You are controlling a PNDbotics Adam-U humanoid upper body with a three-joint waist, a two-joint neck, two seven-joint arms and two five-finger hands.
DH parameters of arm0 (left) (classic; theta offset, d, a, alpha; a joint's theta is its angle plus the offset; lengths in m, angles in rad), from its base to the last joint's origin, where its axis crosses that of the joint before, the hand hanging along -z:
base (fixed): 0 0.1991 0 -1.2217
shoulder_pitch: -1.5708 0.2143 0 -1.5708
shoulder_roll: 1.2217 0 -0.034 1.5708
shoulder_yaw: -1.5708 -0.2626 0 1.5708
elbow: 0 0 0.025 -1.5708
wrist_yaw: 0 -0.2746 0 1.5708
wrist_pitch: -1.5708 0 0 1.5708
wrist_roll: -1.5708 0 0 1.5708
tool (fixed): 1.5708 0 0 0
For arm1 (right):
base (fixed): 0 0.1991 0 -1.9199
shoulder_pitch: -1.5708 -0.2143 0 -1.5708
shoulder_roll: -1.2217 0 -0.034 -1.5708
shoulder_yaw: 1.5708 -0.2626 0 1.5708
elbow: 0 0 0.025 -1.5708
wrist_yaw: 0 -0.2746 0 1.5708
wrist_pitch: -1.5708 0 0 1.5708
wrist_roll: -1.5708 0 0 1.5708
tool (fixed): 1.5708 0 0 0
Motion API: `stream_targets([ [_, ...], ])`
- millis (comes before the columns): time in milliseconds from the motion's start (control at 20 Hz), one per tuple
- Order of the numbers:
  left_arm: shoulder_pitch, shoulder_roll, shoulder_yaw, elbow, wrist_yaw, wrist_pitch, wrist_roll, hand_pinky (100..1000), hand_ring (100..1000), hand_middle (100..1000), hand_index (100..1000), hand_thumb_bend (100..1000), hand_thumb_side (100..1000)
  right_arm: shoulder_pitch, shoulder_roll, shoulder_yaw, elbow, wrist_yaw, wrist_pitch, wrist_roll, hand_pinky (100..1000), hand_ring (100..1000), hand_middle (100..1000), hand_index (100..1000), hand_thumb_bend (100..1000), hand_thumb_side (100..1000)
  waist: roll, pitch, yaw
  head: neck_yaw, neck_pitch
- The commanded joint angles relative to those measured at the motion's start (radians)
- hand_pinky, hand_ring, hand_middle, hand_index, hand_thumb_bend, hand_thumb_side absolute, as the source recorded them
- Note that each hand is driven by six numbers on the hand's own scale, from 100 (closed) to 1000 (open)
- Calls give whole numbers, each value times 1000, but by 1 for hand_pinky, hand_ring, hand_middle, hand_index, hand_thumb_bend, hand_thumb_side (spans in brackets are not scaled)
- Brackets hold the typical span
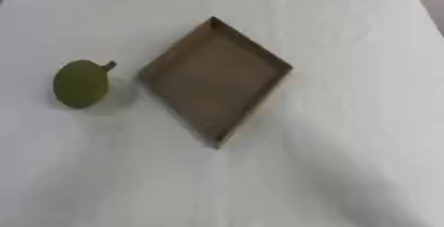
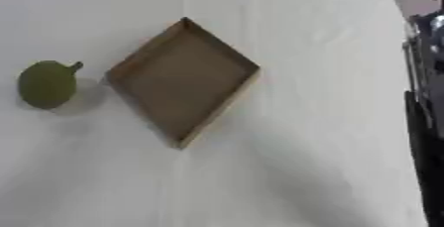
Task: Pick up objects on the table and place them in the box.
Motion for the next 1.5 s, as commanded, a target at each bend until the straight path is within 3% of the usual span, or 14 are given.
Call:
stream_targets([
  [50, -58, 49, -45, 11, -11, 6, -43, 918, 868, 862, 945, 194, 631, -16, -9, 3, -16, -10, -1, 6, 789, 647, 556, 824, 100, 591, 5, -31, -3, 13, 4],
  [150, -114, 31, -74, 35, -18, 17, -79, 924, 871, 864, 945, 218, 619, -17, -5, 6, -16, -11, -1, 9, 789, 647, 556, 824, 100, 591, 6, -33, -4, 20, 7],
  [350, -243, -29, -124, 119, -29, 43, -219, 948, 885, 871, 950, 348, 609, -14, -1, 8, -16, -13, -1, 12, 789, 647, 556, 824, 100, 591, 6, -38, -5, 29, 11],
  [600, -349, -96, -157, 197, -70, 63, -355, 956, 888, 864, 944, 406, 607, -12, 2, 10, -16, -15, -1, 14, 789, 647, 556, 824, 100, 592, 8, -42, -4, 35, 15],
  [850, -400, -133, -194, 248, -118, 98, -385, 954, 886, 860, 946, 410, 593, -9, 4, 11, -16, -16, -2, 14, 790, 647, 555, 825, 100, 592, 12, -44, -3, 40, 14],
  [1100, -425, -164, -218, 272, -135, 88, -392, 954, 895, 865, 970, 389, 607, -7, 6, 12, -16, -17, -3, 15, 790, 647, 555, 825, 100, 592, 13, -45, -4, 46, 10],
  [1500, -475, -242, -208, 276, -132, 86, -419, 948, 901, 867, 957, 337, 616, 0, 11, 11, -16, -20, -1, 13, 791, 648, 554, 826, 100, 593, 10, -45, 0, 53, 3],
])
